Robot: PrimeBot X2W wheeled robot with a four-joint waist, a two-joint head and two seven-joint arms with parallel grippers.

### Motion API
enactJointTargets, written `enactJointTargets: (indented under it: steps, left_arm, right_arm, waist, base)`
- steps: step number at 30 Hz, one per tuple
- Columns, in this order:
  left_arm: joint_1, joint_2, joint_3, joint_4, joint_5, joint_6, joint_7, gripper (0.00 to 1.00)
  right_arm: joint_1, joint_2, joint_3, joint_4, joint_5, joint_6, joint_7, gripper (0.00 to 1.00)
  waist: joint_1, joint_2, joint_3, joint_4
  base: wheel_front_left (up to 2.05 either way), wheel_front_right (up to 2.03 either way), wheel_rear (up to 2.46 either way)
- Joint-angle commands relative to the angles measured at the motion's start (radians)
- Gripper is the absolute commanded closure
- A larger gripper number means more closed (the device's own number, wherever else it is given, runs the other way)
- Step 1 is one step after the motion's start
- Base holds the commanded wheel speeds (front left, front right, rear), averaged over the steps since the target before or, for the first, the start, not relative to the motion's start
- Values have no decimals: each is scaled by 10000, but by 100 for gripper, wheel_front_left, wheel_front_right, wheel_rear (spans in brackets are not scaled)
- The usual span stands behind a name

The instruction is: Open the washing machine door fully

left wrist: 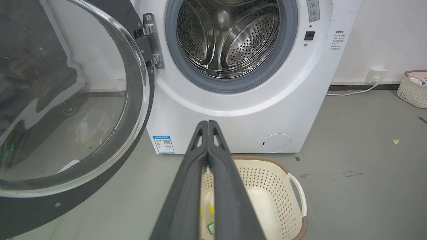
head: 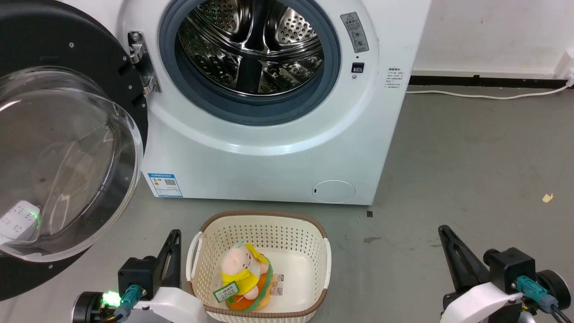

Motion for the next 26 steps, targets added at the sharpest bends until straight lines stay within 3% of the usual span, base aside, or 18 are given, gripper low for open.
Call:
enactJointTargets:
  steps: [1,26]
  left_arm:
    - [-155,0,64,-72,103,66,61,100]
    - [-194,-3,95,-122,156,87,177,100]
  right_arm:
    - [-122,41,49,-55,-109,8,72,100]
    - [-166,43,103,-66,-147,8,189,100]
  waist:
    - [0,-1,5,0]
    - [0,-1,21,0]
  base:
    - [0,0,0]
    - [0,0,0]
